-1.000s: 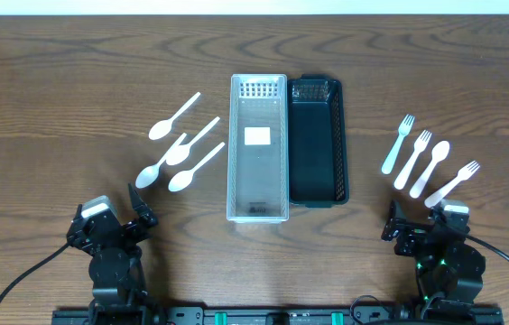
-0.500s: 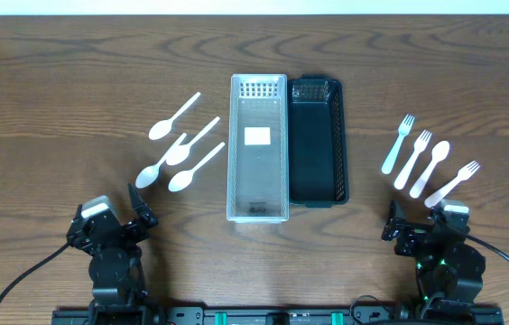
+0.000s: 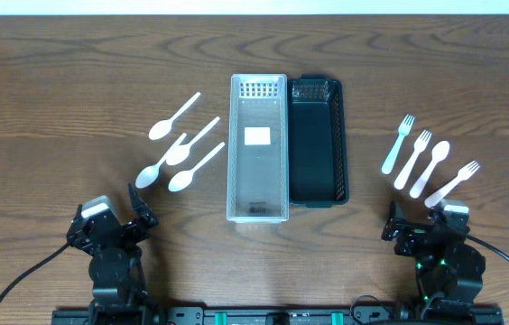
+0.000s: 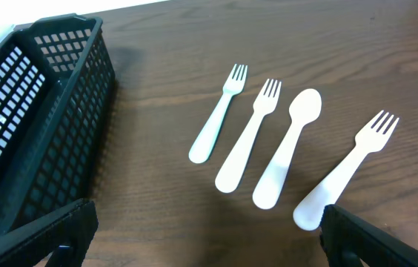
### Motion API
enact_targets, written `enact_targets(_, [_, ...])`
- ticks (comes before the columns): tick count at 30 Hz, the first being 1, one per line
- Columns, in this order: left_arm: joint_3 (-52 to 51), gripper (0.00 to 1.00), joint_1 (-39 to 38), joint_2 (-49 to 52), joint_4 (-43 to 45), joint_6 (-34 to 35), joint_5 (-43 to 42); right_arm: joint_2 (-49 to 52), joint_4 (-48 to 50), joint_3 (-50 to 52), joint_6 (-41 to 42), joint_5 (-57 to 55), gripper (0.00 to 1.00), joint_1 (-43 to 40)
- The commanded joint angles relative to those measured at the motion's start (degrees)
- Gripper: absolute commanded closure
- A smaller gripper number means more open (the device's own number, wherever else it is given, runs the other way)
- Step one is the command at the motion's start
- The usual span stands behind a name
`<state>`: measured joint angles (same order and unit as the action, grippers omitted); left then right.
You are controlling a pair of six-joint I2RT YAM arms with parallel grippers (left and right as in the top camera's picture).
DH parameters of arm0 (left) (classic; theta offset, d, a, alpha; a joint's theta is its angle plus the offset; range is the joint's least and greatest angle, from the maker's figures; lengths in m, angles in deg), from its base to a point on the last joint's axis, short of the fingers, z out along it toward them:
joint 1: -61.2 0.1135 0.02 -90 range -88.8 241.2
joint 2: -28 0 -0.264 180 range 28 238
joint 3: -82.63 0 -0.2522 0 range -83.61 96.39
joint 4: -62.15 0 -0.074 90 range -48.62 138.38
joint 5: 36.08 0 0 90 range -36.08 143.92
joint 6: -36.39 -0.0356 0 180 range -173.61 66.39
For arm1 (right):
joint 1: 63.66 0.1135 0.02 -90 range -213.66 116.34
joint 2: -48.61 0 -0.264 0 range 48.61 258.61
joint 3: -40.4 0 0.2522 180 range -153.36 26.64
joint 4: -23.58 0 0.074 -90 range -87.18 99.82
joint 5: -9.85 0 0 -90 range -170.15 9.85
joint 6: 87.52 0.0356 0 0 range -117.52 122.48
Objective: Pack container
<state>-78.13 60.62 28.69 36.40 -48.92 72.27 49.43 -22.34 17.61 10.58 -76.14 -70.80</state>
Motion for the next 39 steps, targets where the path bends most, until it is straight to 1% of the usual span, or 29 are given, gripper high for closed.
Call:
enact_targets(1, [-1.51, 0.02, 0.24, -0.35, -0.28, 0.52, 0.15, -0.5, 0.02, 0.55, 0.42, -0.98, 0.01, 0.83])
enact_targets(8, [-1.51, 0.02, 0.24, -0.35, 0.02, 0.52, 0.15, -0.5, 0.04, 0.55, 0.42, -0.98, 0.01, 0.83])
enact_targets(9, [-1.51, 0.02, 0.24, -0.35, 0.2, 0.55, 0.15, -0.5, 0.24, 0.55, 0.92, -0.74, 0.01, 0.83])
enact_targets(11, [-1.51, 0.02, 0.24, -0.35, 0.11, 1.36, -1.09, -0.5, 0.26, 0.55, 5.18, 2.38, 0.01, 0.83])
enact_targets(14, [-1.51, 0.02, 0.24, -0.35, 0.11, 5.66, -9.33, -0.5, 0.37, 0.48, 13.38, 8.15, 0.01, 0.83])
enact_targets(16, [-1.51, 0.02, 0.24, -0.35, -0.35, 5.75, -14.84, -0.5, 1.75, 0.48, 18.8, 10.58, 0.01, 0.83])
enact_targets(17, [-1.51, 0.02, 0.24, -0.35, -0.57, 5.77, -17.81, -0.48, 2.69, 0.48, 19.85, 12.22, 0.01, 0.83])
enact_targets(18, [-1.51, 0.02, 0.24, -0.33, -0.76, 5.73, -21.35, -0.46, 4.02, 0.48, 19.43, 14.47, 0.01, 0.83])
enact_targets(20, [-1.4, 0.02, 0.24, -0.13, -0.72, 5.73, -25.42, -0.11, 7.23, 0.46, 19.02, 16.98, 0.01, 0.83])
enact_targets(22, [-0.63, 0.02, 0.24, 0.42, -0.68, 5.77, -26.82, 1.09, 10.78, 0.15, 18.67, 17.0, 0.01, 0.83])
enact_targets(24, [1.03, 0.02, 0.24, 1.77, -0.81, 7.26, -26.99, 4.24, 13.94, -1.46, 17.51, 15.15, 0.01, 0.83])
enact_targets(25, [2.32, 0.02, 0.24, 2.99, -1.01, 8.39, -27.82, 6.69, 14.58, -3.04, 17.44, 13.75, 0.01, 0.83])
enact_targets(27, [5.35, 0.02, 0.24, 6.45, -2.05, 8.57, -30.01, 12.68, 14.8, -6.97, 14.95, 12.0, 0.01, 0.83])
enact_targets(29, [9.14, 0.02, 0.24, 11.06, -4.33, 8.76, -30.14, 20.2, 14.19, -11.89, 10.49, 10.86, 0.01, 0.83])
enact_targets(31, [14.69, 0.02, 0.24, 18.08, -7.08, 8.68, -29.64, 29.7, 11.17, -18.97, 7.23, 7.96, 0.01, 0.83])
enact_targets(35, [25.44, 0.02, 0.26, 31.82, -10.69, 6.67, -29.46, 46.82, 4.0, -33.18, 7.04, 0.07, 0.01, 0.46])
enact_targets(39, [36.94, 0.02, 0.26, 45.79, -15.06, 1.75, -29.46, 62.53, -3.52, -45.83, 7.04, -3.85, 0.01, -2.71])
